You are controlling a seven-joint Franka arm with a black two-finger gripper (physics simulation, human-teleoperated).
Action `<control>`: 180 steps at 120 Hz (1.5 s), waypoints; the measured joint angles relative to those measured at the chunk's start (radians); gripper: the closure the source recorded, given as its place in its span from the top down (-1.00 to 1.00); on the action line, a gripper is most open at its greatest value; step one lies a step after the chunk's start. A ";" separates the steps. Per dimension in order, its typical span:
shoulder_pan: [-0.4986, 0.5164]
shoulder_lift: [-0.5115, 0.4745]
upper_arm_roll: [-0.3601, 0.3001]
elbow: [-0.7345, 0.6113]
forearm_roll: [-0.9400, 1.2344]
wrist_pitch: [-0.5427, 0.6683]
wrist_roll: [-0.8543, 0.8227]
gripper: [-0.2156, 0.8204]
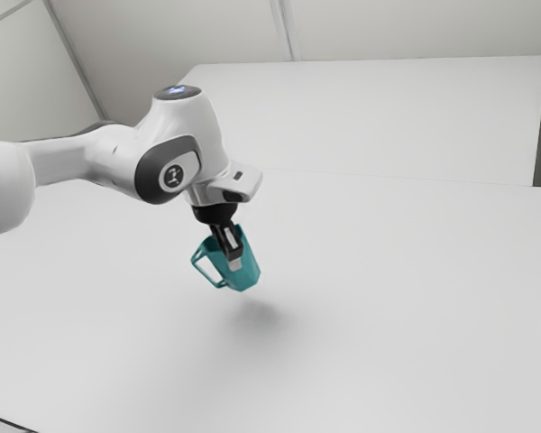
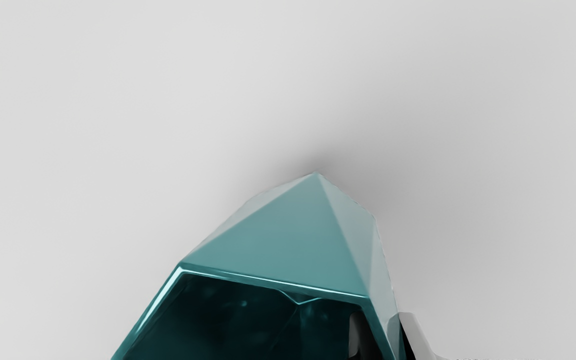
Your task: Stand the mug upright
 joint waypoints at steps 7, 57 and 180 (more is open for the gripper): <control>0.006 0.000 0.003 0.001 0.029 0.002 -0.024 -0.92; 0.034 -0.016 0.004 -0.041 0.130 0.020 -0.179 -0.92; 0.035 -0.013 0.004 -0.209 0.196 0.222 -0.442 -0.91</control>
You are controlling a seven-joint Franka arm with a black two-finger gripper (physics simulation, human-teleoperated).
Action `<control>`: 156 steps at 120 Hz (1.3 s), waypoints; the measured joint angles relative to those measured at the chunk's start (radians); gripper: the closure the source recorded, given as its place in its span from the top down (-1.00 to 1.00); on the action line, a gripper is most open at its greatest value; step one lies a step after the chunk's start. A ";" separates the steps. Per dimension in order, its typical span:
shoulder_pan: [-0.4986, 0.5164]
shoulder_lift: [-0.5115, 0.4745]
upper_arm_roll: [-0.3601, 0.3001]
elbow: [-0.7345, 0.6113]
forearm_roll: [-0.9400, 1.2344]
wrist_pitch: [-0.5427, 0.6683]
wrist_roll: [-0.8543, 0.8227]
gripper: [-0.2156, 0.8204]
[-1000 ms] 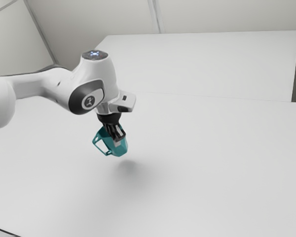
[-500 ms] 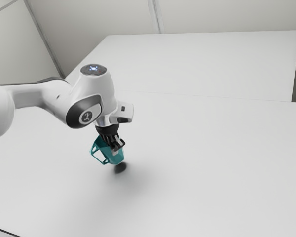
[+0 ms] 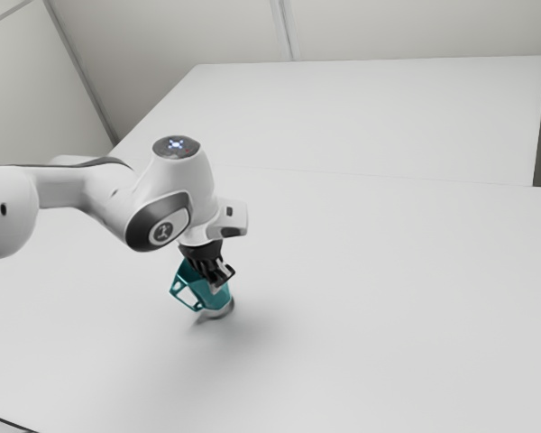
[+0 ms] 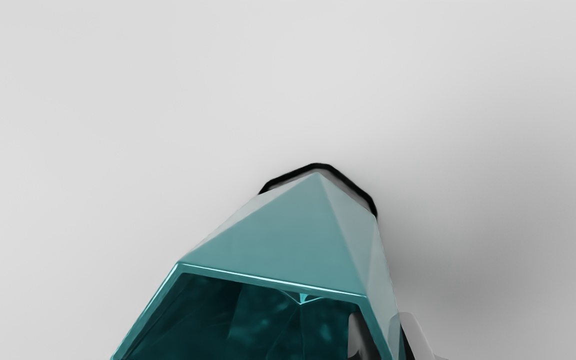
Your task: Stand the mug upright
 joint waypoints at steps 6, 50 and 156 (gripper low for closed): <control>0.000 0.005 0.000 0.000 0.001 0.005 -0.007 -0.91; 0.000 0.007 0.000 0.001 -0.012 0.031 -0.032 -0.43; 0.001 0.029 0.010 0.318 -0.185 -0.298 -0.040 0.52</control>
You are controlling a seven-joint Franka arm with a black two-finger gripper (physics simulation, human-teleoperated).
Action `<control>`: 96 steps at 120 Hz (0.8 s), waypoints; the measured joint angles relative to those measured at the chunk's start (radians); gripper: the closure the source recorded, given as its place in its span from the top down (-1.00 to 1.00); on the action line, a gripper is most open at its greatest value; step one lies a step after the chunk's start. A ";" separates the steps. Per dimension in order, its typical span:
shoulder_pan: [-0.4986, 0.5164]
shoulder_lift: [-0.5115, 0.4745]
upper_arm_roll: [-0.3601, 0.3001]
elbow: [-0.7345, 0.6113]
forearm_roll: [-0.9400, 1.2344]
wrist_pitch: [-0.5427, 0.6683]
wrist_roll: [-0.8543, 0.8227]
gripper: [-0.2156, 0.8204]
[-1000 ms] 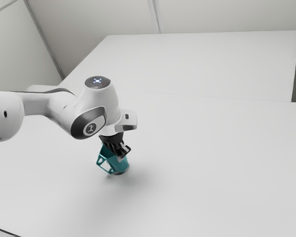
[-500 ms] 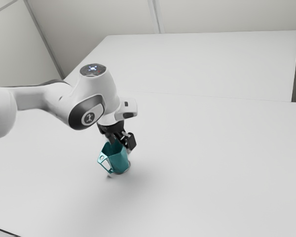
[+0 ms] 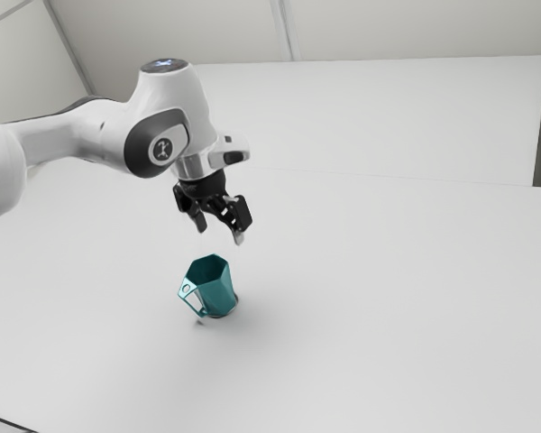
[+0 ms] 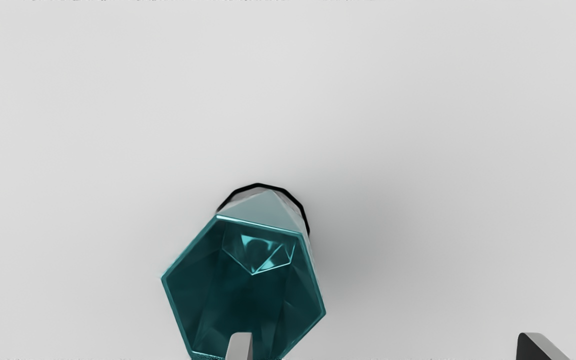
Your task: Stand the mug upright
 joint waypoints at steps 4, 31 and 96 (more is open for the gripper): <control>-0.001 0.004 0.004 0.014 -0.003 -0.012 0.000 0.53; 0.011 0.028 0.013 0.114 -0.014 -0.108 0.000 0.54; 0.016 0.057 0.057 0.357 -0.003 -0.348 -0.003 0.54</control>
